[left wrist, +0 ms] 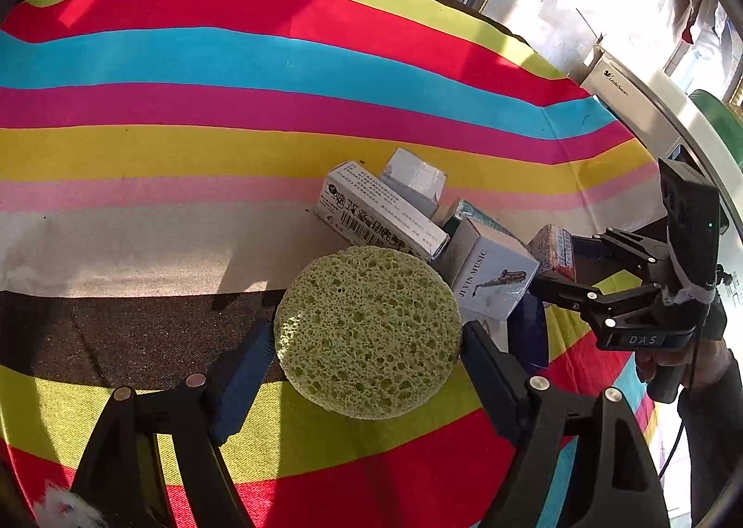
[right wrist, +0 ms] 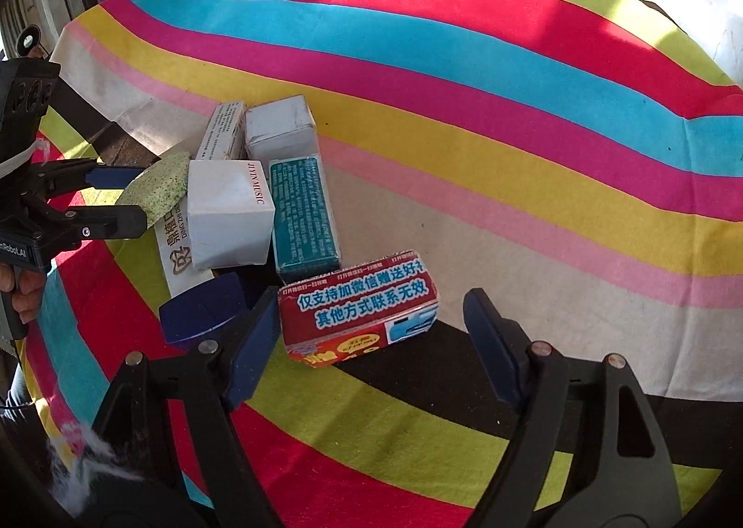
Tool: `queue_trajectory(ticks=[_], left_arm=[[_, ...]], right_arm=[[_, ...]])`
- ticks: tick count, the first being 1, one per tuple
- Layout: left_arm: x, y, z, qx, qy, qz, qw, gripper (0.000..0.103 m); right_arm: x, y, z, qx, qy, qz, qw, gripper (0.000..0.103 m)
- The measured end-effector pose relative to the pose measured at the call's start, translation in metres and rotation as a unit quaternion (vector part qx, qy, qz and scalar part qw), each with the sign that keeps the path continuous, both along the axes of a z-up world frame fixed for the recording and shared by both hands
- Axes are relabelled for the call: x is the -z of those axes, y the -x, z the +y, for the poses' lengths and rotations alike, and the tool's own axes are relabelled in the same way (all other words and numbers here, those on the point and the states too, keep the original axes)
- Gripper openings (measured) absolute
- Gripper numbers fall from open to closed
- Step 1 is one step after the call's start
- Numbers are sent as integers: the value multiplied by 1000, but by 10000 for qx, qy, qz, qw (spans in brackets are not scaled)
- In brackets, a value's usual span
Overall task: Organize objects
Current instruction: 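Grasp the green round sponge with the left tool while the right tool grasps the red box with blue text, then carry the sponge and red box to the storage box and open both tools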
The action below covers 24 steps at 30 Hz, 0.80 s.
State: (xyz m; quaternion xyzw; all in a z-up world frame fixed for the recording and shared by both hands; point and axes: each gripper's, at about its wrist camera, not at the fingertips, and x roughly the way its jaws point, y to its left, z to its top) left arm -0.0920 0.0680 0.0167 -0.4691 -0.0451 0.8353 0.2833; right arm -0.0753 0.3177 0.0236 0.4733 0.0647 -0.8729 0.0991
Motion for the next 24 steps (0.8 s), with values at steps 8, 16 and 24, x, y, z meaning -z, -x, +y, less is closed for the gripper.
queue_trajectory(ticks=[8,16,24], left_arm=[[-11,-19,-1,27,-43,133,9999,81],[-13,-56,1,143,-131,62,9998,82],[-17,-107,18,560,-289,-31,9980,81]], right_arm=[[-4,-27,2,582,118,25,9982,64],[0,-93,-5,1012,190,-70,9947,64],[-5,-158,-10,1421,162,-99,9897,63]])
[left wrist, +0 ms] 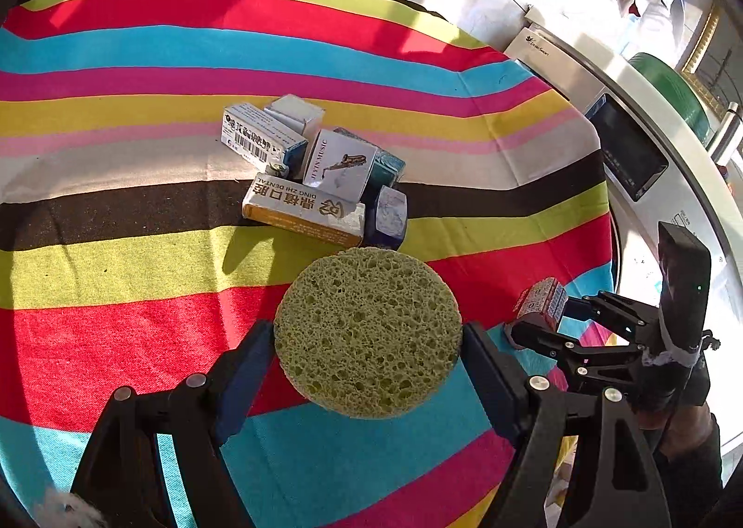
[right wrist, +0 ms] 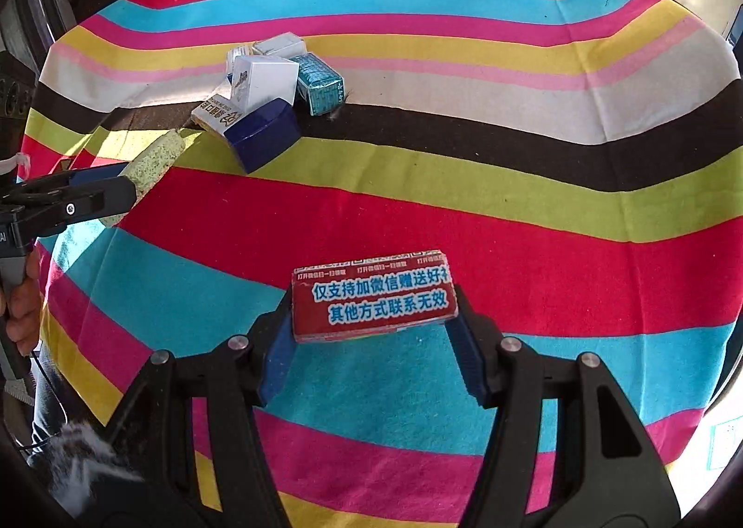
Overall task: Organize objects
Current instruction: 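Carry the sponge and red box to the storage box and open both tools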
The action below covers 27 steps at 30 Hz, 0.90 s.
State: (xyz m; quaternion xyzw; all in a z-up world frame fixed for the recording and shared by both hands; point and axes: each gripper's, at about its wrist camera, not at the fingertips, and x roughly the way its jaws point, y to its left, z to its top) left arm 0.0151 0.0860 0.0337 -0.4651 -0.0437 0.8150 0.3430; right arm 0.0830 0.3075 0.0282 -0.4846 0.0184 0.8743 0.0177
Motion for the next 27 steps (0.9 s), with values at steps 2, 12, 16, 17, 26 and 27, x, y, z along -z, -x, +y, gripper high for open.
queue_trajectory(ticks=[2,12,16,17,26,27], left_arm=[[1,-11,8,105,-9,-31,9999,81],[-7,-89,58,1016,-163,-37,9947,81],[-13,-130,86,1614,-200,25,9867,81],[-14,-140,94,1776,-224,12,9838,81],[11,-203,147,2768,-24,-404,9601,81],[14,-210,150,2842,34,-424,9578,81]], right_arm=[[1,-14,2,138,10,-39,9999,63],[-5,-100,23,886,-223,-246,9955,63],[-5,-138,39,1327,-352,-406,9897,63],[-4,-147,43,1430,-367,-455,9880,63],[4,-213,78,2283,-238,-597,9715,63],[7,-218,81,2348,-205,-629,9698,63]])
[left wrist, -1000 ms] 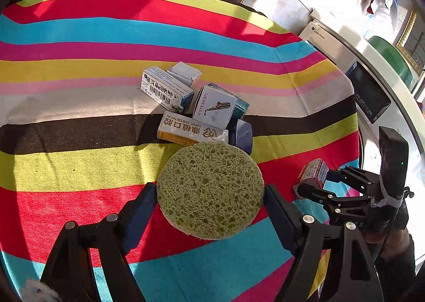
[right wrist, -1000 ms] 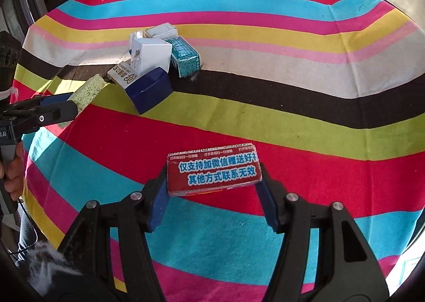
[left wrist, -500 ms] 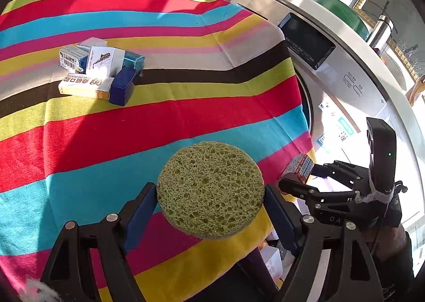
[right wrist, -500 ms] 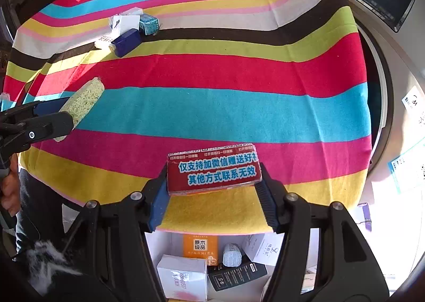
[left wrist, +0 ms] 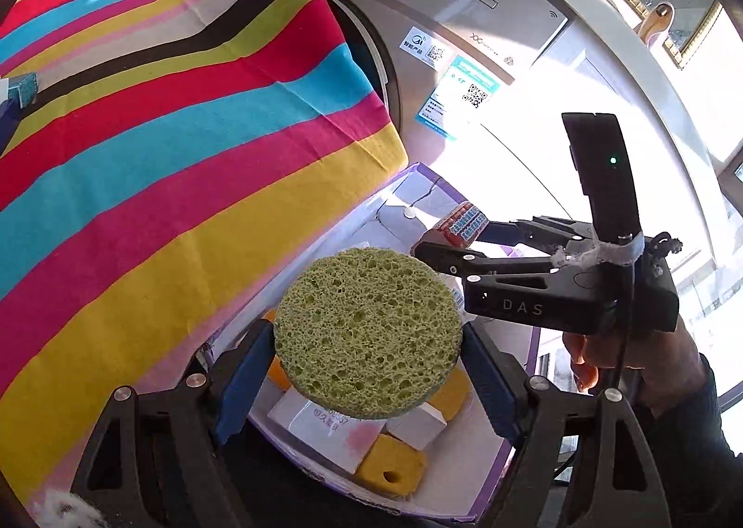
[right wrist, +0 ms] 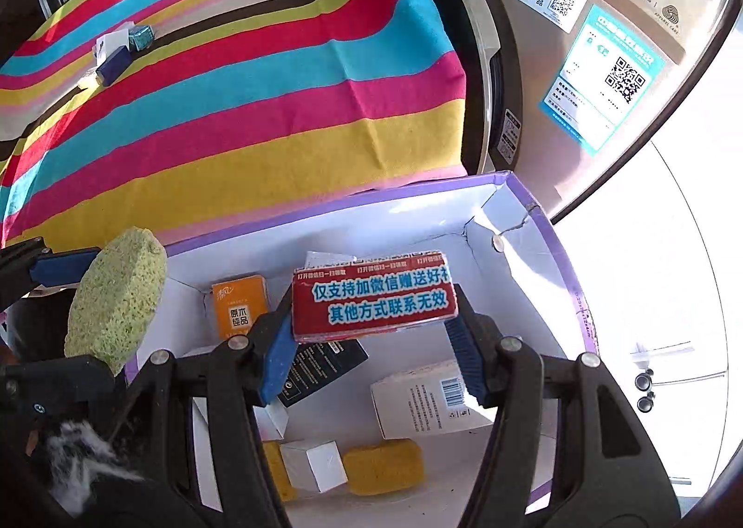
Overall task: Organize objects
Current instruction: 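Carry the sponge and red box to the storage box and open both tools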
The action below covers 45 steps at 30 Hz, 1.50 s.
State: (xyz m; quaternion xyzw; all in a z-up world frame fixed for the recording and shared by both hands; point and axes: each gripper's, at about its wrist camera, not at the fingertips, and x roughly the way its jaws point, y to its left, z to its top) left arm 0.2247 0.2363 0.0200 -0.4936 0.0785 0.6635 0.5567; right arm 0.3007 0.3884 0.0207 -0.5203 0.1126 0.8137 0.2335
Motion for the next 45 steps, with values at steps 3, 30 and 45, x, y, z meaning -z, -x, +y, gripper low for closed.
queue_trajectory(ticks=[3,30,45], left_arm=[[8,-7,7,112,78,-25,9999,82],[-2,13,-9,-238,-83,-258,9994,102],[-21,62,-60,-1260,-378,-155,9912,102]], right_arm=[[10,-7,7,90,130,-95,9998,63],[-13,-7,8,103,47,-115,9999,85],[-33,21,-8,-202,-47,172,9996,85]])
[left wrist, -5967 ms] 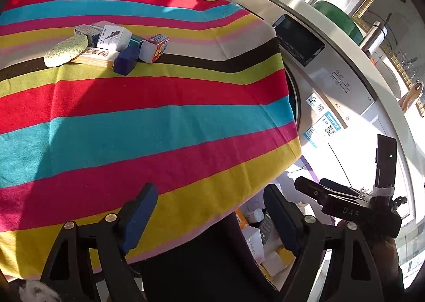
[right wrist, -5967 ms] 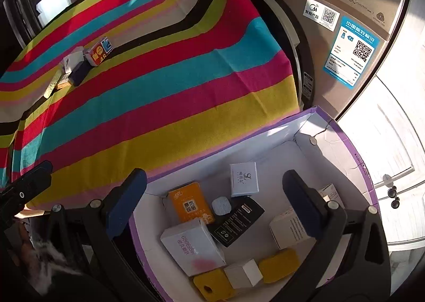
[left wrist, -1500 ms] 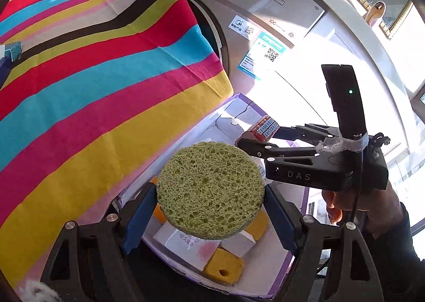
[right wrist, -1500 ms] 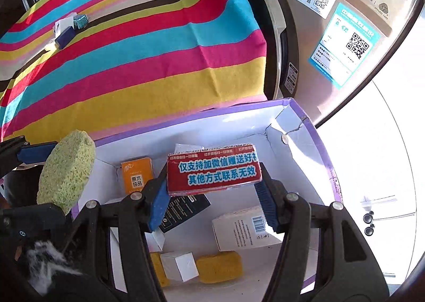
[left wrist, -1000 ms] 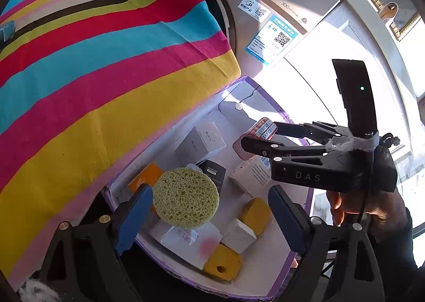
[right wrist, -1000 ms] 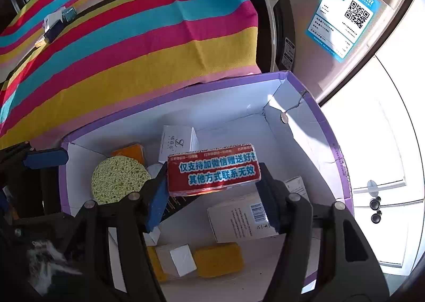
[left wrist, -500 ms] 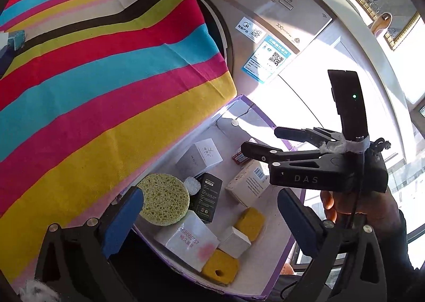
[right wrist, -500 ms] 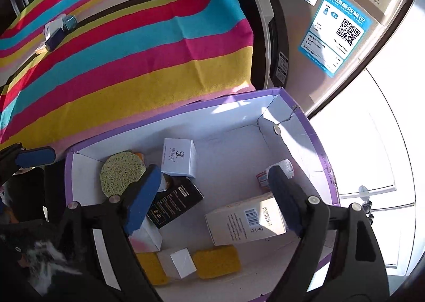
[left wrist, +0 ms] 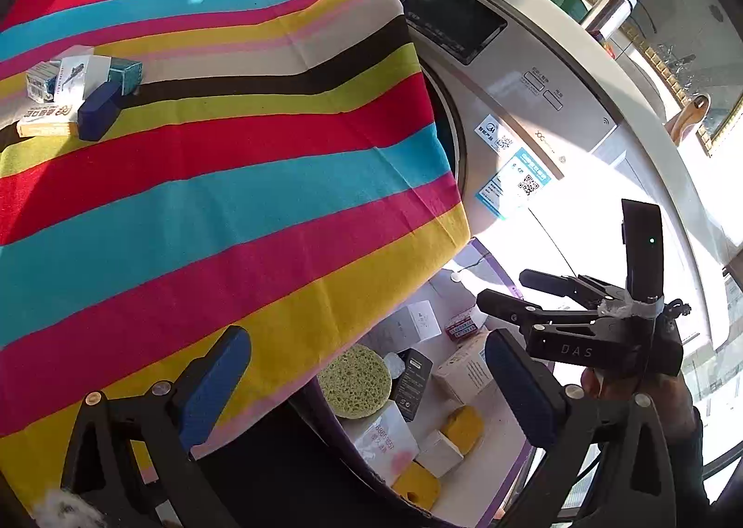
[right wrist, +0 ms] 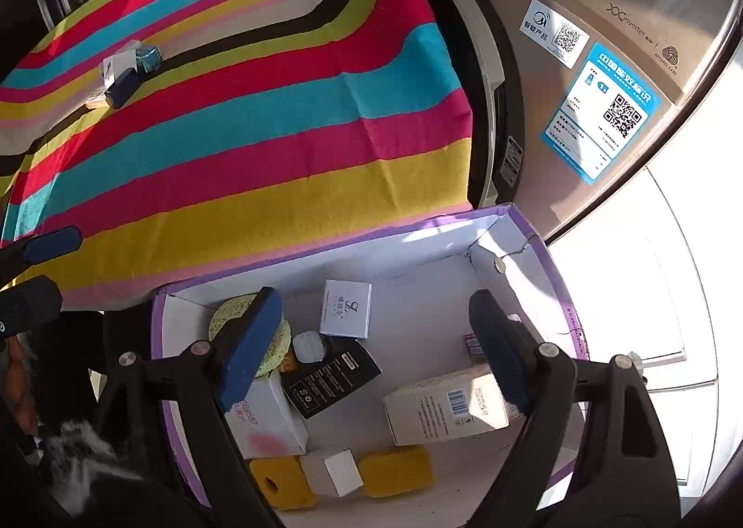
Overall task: Organize objects
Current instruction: 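Carry the sponge and red box to the storage box and open both tools, then move both tools back toward the last small boxes on the table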
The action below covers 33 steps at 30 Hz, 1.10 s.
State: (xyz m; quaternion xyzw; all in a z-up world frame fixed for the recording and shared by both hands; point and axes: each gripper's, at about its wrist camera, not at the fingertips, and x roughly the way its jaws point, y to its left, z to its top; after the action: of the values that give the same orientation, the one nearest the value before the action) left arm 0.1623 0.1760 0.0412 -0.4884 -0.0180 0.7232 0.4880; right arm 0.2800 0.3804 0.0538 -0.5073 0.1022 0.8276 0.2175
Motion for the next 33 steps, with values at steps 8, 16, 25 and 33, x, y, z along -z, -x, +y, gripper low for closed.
queue_trajectory(ticks=[8,16,25,33], left_arm=[[-6,35,-41,-723,-19,212,9972,102],[-2,67,-77,-1391,86,126,9902,102],[-22,78,-106,-1947,487,885,9756,102],[-51,83,-137,-2925,667,1918,9344,102]], right_arm=[[-11,24,-20,-343,-34,158,9993,85],[-18,43,-43,-693,-16,294,9972,85],[-35,69,-65,-1002,-134,609,9930,85],[-54,91,-83,-767,-417,962,9915,94]])
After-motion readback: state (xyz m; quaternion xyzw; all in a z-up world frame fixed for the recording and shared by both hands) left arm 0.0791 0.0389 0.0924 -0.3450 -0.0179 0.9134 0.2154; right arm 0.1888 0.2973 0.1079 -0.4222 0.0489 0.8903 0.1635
